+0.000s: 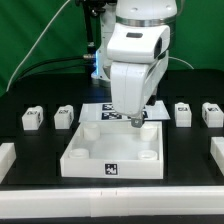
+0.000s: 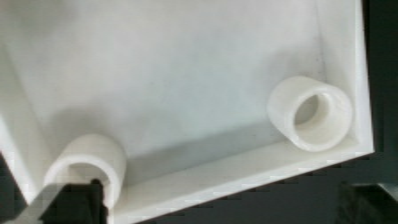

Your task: Assemble one leg

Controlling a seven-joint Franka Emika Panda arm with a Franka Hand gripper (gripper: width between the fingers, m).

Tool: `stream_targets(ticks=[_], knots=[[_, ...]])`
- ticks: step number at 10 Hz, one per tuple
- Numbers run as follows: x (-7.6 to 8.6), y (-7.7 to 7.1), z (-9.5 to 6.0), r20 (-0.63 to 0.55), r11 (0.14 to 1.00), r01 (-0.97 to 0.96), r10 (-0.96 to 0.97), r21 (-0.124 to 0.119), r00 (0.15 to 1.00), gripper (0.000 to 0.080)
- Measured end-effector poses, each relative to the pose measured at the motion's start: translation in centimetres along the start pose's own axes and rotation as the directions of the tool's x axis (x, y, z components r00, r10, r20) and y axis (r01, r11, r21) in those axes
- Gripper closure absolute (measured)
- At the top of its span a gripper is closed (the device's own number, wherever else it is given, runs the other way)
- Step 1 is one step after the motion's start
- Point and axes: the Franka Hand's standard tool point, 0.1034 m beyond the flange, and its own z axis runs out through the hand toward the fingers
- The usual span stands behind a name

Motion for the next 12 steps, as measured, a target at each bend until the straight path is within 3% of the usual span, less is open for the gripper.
stream_targets(ticks=[4,5,7,9,10,12], knots=[[-0.1,0.0,0.1,0.001,1.0,0.019,-0.019,0.002,1.0,0.015],[-0.3,-0.5,0.3,0.004,0.993,0.114,-0.114,0.006,0.993,0.015],[-1.1,-2.9,1.3,0.018,0.983,0.18,-0.181,0.037,0.983,0.015],[-3.1,-5.0,2.3,0.016,0.97,0.237,-0.238,0.056,0.971,0.015],[-4.3,-5.8,2.7,0.016,0.974,0.216,-0.217,0.069,0.976,0.015],[-4.4,-5.8,2.8,0.018,0.975,0.211,-0.213,0.072,0.977,0.015]])
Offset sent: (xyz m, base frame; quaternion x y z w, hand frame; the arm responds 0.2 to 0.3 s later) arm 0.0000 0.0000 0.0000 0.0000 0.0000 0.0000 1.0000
